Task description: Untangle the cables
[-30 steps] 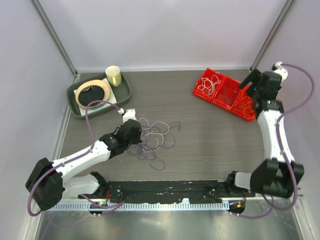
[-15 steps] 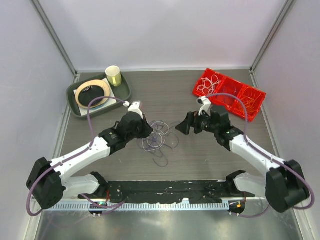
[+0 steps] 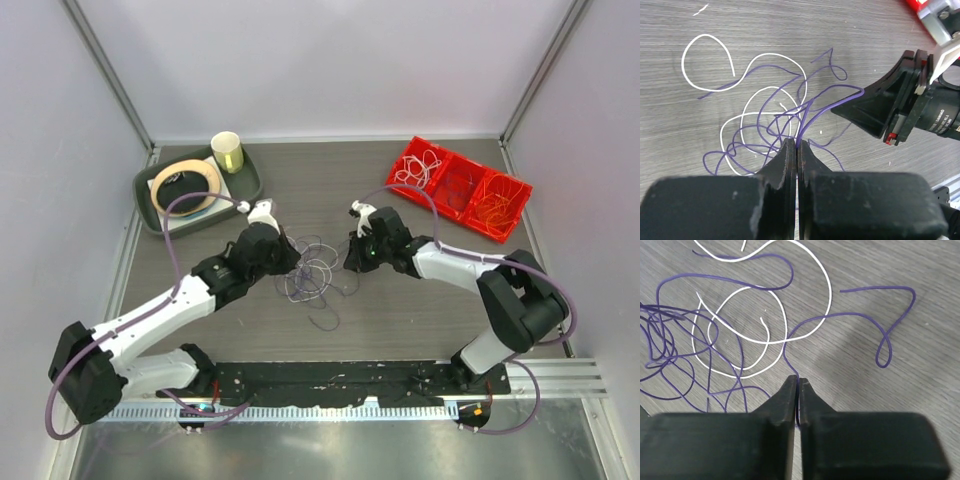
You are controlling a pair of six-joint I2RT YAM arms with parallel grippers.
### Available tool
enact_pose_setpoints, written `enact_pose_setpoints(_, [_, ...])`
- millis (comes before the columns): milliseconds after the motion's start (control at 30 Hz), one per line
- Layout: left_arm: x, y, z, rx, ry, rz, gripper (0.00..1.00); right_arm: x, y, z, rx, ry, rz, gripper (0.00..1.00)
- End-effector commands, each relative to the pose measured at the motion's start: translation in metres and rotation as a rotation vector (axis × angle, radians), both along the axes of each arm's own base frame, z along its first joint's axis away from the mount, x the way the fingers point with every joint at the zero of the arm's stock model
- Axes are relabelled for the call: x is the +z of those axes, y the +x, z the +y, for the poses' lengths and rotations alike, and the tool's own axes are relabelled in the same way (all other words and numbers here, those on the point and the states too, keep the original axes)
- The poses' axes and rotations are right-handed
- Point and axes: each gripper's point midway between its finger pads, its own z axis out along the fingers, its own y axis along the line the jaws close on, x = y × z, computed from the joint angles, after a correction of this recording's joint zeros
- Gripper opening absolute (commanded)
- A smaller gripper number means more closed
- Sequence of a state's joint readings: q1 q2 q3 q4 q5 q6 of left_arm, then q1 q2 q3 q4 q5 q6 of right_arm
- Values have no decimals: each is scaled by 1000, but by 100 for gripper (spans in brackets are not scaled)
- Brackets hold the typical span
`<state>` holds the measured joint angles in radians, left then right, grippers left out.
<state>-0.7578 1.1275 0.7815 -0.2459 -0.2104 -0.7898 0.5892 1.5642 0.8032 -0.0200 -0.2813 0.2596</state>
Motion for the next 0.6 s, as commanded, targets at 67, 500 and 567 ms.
enact_pose_setpoints(67, [17,4,34,163,20,-49,5,49,17,-3,-67,68,-176,1])
enact_pose_setpoints(500, [72,-26,5,-214,-38,-251,100,301,-33,-27,-97,534,-630,1])
enact_pose_setpoints(567, [100,-41,-22,-401,-119,-341,100,327,-37,-21,-47,561,-649,1])
